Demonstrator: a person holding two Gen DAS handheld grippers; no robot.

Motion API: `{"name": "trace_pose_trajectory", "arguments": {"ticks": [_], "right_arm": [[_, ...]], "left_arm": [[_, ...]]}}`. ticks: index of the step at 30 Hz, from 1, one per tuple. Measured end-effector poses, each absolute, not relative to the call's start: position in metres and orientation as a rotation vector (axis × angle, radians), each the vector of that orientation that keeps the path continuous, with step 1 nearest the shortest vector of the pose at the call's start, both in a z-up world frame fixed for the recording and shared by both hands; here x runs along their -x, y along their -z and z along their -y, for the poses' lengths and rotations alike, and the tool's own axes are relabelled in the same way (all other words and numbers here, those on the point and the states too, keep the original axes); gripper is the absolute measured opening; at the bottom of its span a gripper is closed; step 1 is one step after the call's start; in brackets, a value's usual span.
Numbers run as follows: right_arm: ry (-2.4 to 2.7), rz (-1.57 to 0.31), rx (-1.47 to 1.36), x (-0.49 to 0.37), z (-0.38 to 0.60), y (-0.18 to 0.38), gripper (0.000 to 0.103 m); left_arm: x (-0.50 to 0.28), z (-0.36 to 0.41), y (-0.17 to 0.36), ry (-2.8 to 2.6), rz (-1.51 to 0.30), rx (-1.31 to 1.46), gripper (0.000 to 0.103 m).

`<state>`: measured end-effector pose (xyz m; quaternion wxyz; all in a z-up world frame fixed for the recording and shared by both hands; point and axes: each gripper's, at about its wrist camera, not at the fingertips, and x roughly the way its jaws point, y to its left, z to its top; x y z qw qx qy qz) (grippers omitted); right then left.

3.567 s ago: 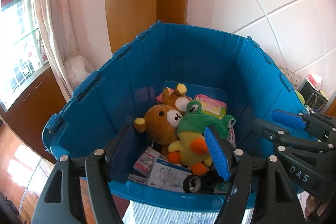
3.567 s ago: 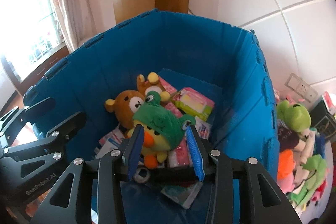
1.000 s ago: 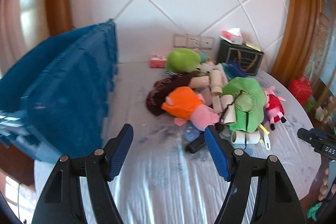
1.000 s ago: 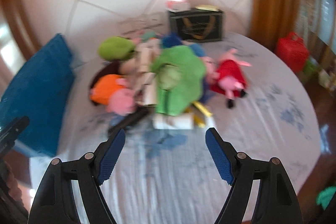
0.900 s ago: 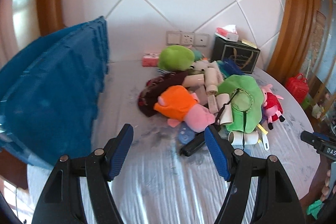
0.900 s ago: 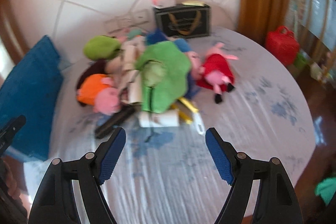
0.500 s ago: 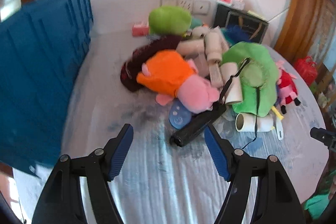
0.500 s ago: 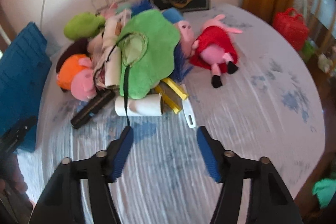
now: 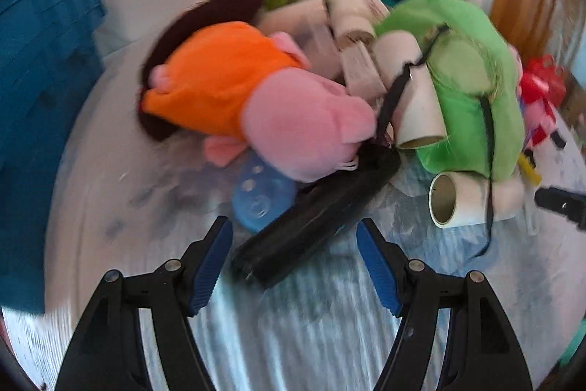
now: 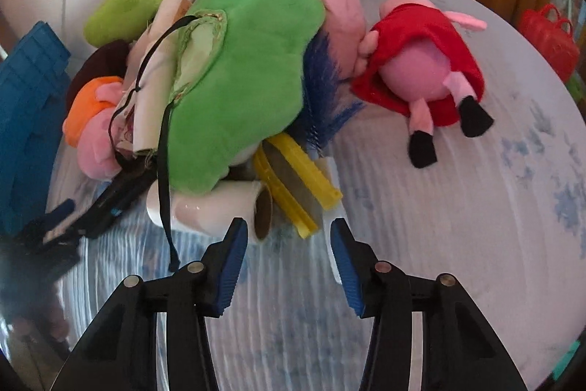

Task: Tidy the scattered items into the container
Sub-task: 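Grasp the black tube with the left tool while the right tool grasps the white paper roll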

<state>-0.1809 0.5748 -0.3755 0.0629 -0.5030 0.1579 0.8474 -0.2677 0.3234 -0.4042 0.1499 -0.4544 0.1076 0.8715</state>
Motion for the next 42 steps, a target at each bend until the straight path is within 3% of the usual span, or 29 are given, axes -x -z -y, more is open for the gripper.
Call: {"name": "trace_pose_trajectory", "arguments": {"ticks": [5, 8, 16, 19, 29, 42], "right_arm": [[-2.56, -0.503, 1.486, 0.185, -0.574, 0.383, 0.048], [-2.567, -0.573, 1.459, 0.186, -0.578, 0.387, 0.048], [-2.765, -0.641, 1.725, 0.182, -0.513, 0.399, 0.05], [-2.789, -0.573, 1.754, 0.178, -0.5, 0.397, 0.05], [-2.786, -0.279, 1.661, 0.202, -0.502, 0.394, 0.055], [-2.793, -0.251, 1.732, 0.206, -0.49, 0.413, 0.051]], "left_arm": [[0.277, -0.334, 0.429, -2.487, -0.377, 1.347, 0.07], [0.268, -0.333, 0.428, -2.506, -0.358, 1.35, 0.064], [0.227, -0.292, 0.423, -2.517, -0.076, 1.541, 0.057], [0.213, -0.286, 0.421, -2.466, -0.028, 1.555, 0.055], [0.228, -0.317, 0.426, -2.413, -0.214, 1.503, 0.055], [0.228, -0.304, 0.405, -2.488, -0.073, 1.545, 0.043]]}}
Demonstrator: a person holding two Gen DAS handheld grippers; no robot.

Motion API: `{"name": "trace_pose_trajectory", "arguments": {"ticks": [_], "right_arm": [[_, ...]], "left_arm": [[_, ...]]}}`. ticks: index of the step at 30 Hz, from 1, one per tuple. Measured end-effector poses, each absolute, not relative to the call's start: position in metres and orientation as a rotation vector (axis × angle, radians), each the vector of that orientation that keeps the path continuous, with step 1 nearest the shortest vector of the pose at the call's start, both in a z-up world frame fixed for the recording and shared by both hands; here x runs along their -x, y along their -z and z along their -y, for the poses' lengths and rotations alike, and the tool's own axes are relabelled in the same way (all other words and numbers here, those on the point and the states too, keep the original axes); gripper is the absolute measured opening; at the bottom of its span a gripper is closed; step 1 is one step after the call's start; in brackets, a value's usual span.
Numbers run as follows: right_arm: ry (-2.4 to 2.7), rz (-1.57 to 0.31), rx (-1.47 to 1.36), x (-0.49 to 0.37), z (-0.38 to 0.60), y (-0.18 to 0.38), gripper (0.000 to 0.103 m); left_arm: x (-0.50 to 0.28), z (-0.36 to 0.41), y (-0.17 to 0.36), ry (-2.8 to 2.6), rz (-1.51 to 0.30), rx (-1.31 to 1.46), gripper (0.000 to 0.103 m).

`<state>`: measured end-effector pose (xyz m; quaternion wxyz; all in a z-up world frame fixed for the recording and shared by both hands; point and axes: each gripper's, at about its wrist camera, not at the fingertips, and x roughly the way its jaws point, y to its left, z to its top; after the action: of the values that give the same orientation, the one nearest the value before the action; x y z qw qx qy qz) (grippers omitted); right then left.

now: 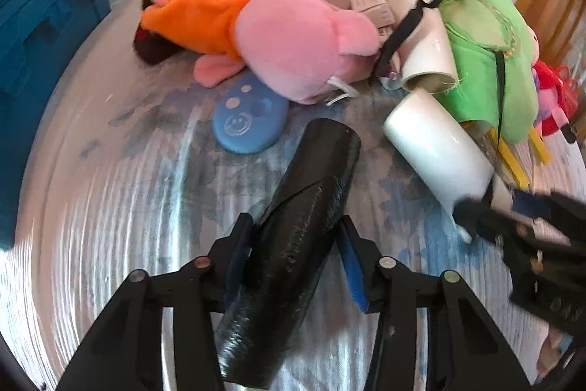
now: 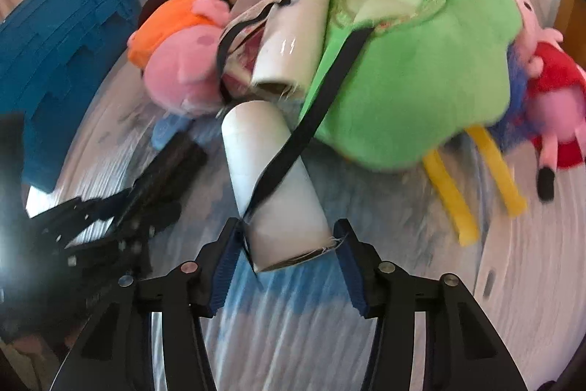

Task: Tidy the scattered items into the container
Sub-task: 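Grasp the black tube with the left tool while the right tool grasps the white paper roll, then carry the black tube with the left tool while the right tool carries the white roll to the crate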

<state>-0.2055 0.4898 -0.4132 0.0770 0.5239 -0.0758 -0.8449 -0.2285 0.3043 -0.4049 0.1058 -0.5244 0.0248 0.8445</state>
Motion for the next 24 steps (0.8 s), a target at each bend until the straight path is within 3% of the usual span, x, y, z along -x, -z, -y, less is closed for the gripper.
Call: {"name": "trace_pose_trajectory", "arguments": {"ticks": [5, 19, 21, 24], "right_arm": [[2.472, 0.283, -1.623, 0.181, -0.485, 0.416, 0.051], [2.537, 0.173, -1.547, 0.197, -0.47, 0.413, 0.052], [2.534, 0.179, -1.558, 0.198, -0.471, 0.413, 0.051], [2.531, 0.141, -1.575, 0.201, -0.466, 0.412, 0.051]], "left_arm": [[0.214, -0.299, 0.396, -2.487, -0.082, 1.556, 0.042], [0.179, -0.323, 0.387, -2.471, -0.177, 1.495, 0.042], [0.173, -0.328, 0.386, -2.466, -0.173, 1.487, 0.036], [0.166, -0.337, 0.387, -2.466, -0.165, 1.485, 0.036]]}}
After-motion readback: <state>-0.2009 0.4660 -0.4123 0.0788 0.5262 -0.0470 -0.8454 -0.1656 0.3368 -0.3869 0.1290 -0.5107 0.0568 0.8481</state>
